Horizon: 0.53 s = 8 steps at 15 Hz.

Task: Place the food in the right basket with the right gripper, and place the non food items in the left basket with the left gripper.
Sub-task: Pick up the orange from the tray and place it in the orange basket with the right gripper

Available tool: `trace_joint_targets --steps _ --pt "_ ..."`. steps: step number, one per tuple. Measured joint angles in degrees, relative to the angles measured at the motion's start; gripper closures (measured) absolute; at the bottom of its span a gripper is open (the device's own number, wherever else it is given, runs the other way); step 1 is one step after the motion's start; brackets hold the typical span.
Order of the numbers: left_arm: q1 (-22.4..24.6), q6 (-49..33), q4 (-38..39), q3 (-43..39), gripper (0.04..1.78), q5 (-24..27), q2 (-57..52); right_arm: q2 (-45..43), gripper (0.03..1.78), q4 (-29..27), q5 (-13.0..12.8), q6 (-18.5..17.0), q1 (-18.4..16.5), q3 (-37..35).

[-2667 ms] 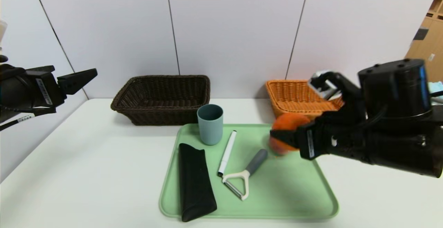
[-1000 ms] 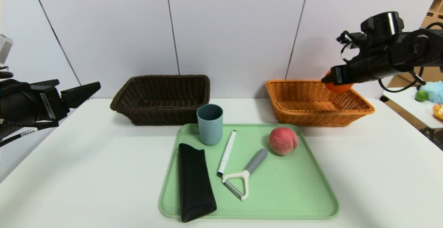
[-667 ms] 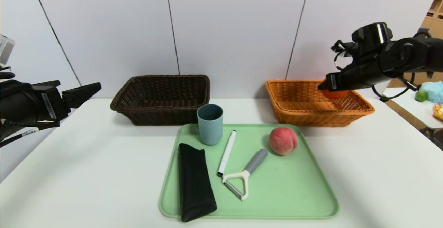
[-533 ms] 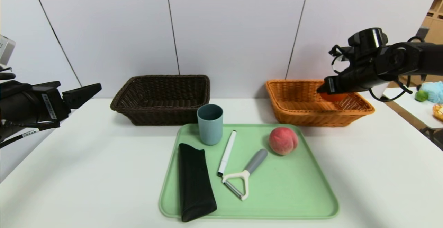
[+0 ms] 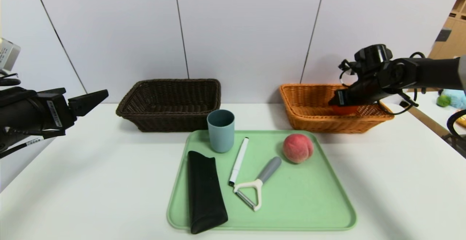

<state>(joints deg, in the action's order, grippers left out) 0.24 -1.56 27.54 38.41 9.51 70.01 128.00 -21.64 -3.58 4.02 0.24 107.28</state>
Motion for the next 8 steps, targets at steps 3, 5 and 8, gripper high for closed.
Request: trace_joint_targets --steps 3,5,8 --pt "-0.02 -0.06 -0.01 -0.24 0.13 -0.01 -0.02 1.08 0.67 -0.33 -0.05 0.38 0.05 1.27" --pt "-0.02 -0.06 0.02 -0.40 0.13 -0.04 -0.06 1.33 0.67 -0.73 -0.07 0.40 0.09 1.60" --pt "0.00 -0.09 0.05 -0.55 0.13 -0.04 -0.13 1.35 0.67 -0.96 -0.33 0.40 0.09 1.68"
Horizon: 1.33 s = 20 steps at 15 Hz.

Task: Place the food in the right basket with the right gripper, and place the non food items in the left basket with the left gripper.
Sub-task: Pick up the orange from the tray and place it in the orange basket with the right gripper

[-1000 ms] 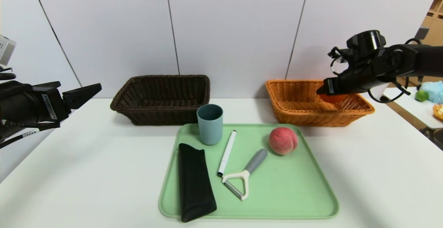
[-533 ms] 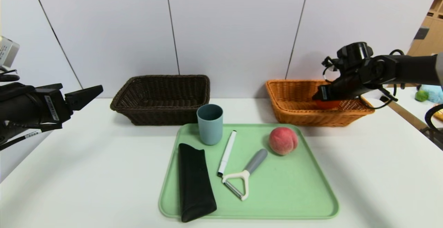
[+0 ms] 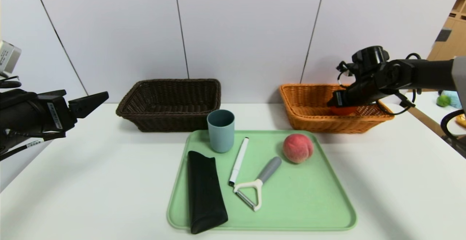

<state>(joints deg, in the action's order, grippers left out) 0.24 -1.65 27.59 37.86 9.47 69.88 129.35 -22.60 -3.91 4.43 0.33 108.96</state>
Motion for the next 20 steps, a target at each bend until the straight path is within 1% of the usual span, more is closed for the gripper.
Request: trace_joint_targets --steps 2,3,6,7,10,11,12,14,16,20 --pt "0.00 0.00 0.00 0.00 0.13 0.00 0.00 0.00 0.67 -0.51 -1.56 0.01 0.11 -0.06" --pt "0.00 0.00 0.00 0.00 0.13 0.00 0.00 0.00 0.67 -0.88 -1.95 0.01 0.18 -0.13" --pt "0.00 0.00 0.00 0.02 0.13 0.02 0.00 0.24 0.67 -0.09 -2.15 -0.13 0.24 -0.20" --pt "0.00 0.02 0.00 0.06 0.13 0.00 0.00 0.35 0.67 0.52 -2.15 -0.16 0.27 -0.24" --pt "0.00 0.13 0.00 0.23 0.13 0.00 0.00 0.91 0.67 5.74 -2.12 0.23 0.33 -0.80" --pt "-0.02 0.13 0.00 0.26 0.13 0.00 0.00 1.05 0.67 6.14 -2.04 0.30 0.35 -1.07" --pt "0.00 0.11 0.00 0.30 0.13 0.00 0.00 1.21 0.58 6.70 -2.10 0.23 0.35 -1.19" --pt "0.00 0.13 0.02 0.33 0.13 -0.02 0.00 1.51 0.47 8.00 -2.21 0.00 0.35 -1.30" --pt "0.00 0.13 0.00 0.33 0.13 0.00 0.00 1.66 0.39 10.42 -2.21 -0.02 0.33 -1.85" --pt "0.00 0.17 0.00 0.28 0.13 0.02 0.00 1.16 0.27 10.59 -2.21 0.11 0.11 -3.56"
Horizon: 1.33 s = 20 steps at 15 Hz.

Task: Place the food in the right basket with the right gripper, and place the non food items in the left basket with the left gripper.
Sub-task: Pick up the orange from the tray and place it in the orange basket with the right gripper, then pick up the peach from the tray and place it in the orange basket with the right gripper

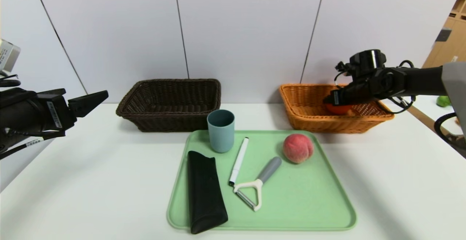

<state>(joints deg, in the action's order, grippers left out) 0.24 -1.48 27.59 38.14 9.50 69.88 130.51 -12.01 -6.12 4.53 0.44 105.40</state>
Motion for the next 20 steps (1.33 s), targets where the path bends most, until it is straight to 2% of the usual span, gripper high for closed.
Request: trace_joint_targets --steps 4,7,9,11,13,15,18,20 --pt "0.00 -0.12 0.02 0.00 0.13 -0.02 0.00 -4.22 0.20 -0.12 0.00 -0.11 0.24 -0.63" --pt "0.00 -0.15 0.00 0.00 0.13 -0.05 0.05 -12.54 0.17 -0.23 0.12 -0.44 0.94 -4.46" --pt "0.00 -0.95 0.02 -0.06 0.13 -0.05 0.16 -19.96 0.15 0.99 0.26 -1.48 2.32 -11.14" --pt "0.00 -1.99 0.02 -0.35 0.13 -0.05 0.22 -27.71 0.14 6.21 0.20 -4.02 5.75 -22.58" --pt "0.00 -2.27 0.02 -0.41 0.13 -0.05 0.27 -34.05 0.13 15.91 0.20 -5.30 10.03 -37.16" --pt "0.00 -2.27 0.02 -0.68 0.13 -0.05 0.27 -38.27 0.13 28.62 0.17 -5.74 14.17 -52.59" --pt "0.00 -2.27 0.44 -1.51 0.13 -0.05 0.22 -40.16 0.12 53.98 0.20 -6.13 20.15 -75.12" --pt "0.00 -2.29 0.85 -1.88 0.13 -0.07 0.21 -36.44 0.12 72.80 0.20 -6.22 22.36 -84.65"
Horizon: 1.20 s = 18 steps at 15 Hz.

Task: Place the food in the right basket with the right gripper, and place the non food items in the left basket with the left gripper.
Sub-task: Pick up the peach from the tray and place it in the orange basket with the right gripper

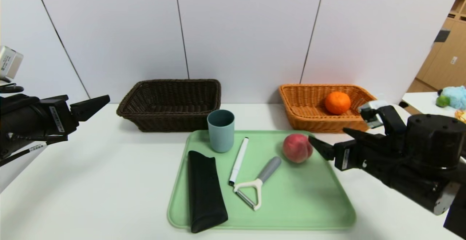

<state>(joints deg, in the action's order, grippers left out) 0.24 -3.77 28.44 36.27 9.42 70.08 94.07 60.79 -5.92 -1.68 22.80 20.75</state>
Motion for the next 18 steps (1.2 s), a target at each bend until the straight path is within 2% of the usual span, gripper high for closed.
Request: trace_joint_targets --steps 2,3,4,5,11,18 --pt "0.00 0.00 0.05 -0.20 0.13 0.00 -0.05 5.32 0.12 15.49 0.12 -0.79 1.40 -6.28" --pt "0.00 -0.04 0.05 -0.46 0.13 0.02 -0.10 6.95 0.12 20.78 0.30 -1.69 2.15 -8.46" --pt "0.00 -0.20 0.13 -0.60 0.13 0.02 -0.16 8.18 0.12 24.62 0.34 -2.30 2.74 -9.78" --pt "-0.02 -0.61 0.13 -0.68 0.13 0.02 -0.22 9.57 0.12 26.17 0.41 -2.45 3.08 -10.45" --pt "0.00 -0.63 0.09 -1.71 0.13 0.00 -1.04 16.65 0.12 26.36 0.44 -2.39 3.69 -8.02" --pt "0.00 -2.07 0.27 -2.50 0.13 -0.04 -2.11 25.16 0.12 26.36 0.80 -2.08 3.94 2.71"
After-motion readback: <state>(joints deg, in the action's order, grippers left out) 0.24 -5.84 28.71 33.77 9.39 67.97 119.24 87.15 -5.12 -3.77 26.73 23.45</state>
